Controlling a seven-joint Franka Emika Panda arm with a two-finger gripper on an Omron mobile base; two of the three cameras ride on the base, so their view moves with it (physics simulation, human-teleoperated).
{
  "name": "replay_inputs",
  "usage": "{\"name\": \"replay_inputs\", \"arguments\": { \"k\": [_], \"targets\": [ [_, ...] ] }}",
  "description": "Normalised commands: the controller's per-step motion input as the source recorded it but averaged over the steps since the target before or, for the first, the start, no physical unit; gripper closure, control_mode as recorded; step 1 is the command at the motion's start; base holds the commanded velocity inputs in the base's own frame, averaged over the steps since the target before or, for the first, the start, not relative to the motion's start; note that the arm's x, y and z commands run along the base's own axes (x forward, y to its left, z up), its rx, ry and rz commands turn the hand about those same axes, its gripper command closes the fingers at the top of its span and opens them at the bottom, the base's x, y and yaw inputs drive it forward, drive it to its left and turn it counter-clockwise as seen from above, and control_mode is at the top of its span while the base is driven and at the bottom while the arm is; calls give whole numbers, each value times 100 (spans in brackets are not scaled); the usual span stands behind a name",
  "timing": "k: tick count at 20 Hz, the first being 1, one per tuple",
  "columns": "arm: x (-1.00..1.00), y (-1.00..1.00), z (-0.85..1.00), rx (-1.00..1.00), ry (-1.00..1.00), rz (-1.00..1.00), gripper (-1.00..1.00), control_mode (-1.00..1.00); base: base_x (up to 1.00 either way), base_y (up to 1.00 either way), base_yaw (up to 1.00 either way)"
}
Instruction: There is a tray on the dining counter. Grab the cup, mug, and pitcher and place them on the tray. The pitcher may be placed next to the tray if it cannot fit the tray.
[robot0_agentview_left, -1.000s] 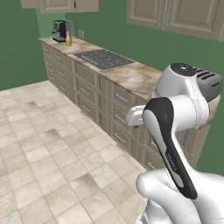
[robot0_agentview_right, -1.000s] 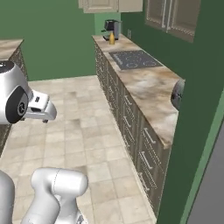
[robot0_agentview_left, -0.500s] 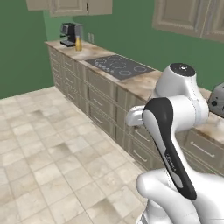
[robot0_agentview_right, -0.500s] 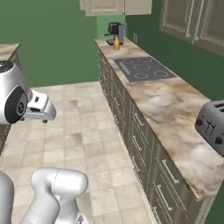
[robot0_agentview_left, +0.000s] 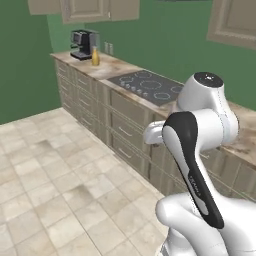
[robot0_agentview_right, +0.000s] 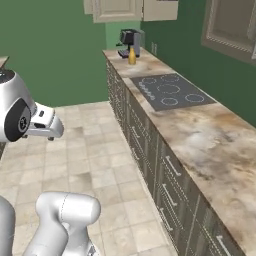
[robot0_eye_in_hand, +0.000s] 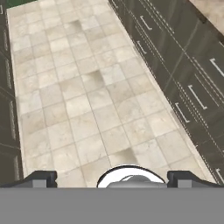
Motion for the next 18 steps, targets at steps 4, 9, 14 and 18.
{"name": "replay_inputs", "arguments": {
  "k": [4, 9, 14, 18],
  "targets": [
    [0, 0, 0, 0, 0, 0, -100, 100, 81, 74, -12],
    [0, 0, 0, 0, 0, 0, -100, 100, 77, 76, -12],
    [0, 0, 0, 0, 0, 0, -100, 100, 72, 77, -13],
    [0, 0, 0, 0, 0, 0, -100, 100, 85, 78, -11]
  ]
}}
